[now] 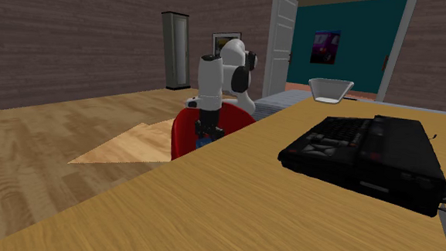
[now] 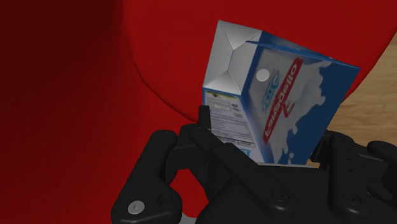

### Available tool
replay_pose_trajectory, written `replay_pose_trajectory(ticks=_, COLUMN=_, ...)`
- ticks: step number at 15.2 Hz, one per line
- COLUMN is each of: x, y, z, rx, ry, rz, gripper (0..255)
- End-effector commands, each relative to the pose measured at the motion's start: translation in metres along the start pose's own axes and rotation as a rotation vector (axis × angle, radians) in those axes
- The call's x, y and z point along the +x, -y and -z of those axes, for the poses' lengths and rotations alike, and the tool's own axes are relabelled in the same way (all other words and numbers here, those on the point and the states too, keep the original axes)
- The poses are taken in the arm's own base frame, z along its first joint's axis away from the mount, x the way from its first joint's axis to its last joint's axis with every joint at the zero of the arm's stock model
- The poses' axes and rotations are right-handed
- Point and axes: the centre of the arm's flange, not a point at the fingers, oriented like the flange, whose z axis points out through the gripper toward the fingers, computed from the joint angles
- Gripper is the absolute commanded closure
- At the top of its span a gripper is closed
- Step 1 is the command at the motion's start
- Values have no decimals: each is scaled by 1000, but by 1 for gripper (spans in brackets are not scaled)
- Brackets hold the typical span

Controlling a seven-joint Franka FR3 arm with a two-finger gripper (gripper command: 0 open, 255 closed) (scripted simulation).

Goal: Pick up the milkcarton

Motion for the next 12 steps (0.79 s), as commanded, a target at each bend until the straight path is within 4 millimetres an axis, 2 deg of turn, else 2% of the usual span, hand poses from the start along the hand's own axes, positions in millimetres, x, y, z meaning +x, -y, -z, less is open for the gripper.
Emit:
replay_pose_trajectory(ticks=1, x=0, y=0, z=11, rx=1, ry=-1, rz=0, gripper=255)
replay_pose_trajectory(ticks=12, x=1, y=0, z=69, rx=1, ry=-1, rz=0, gripper=255)
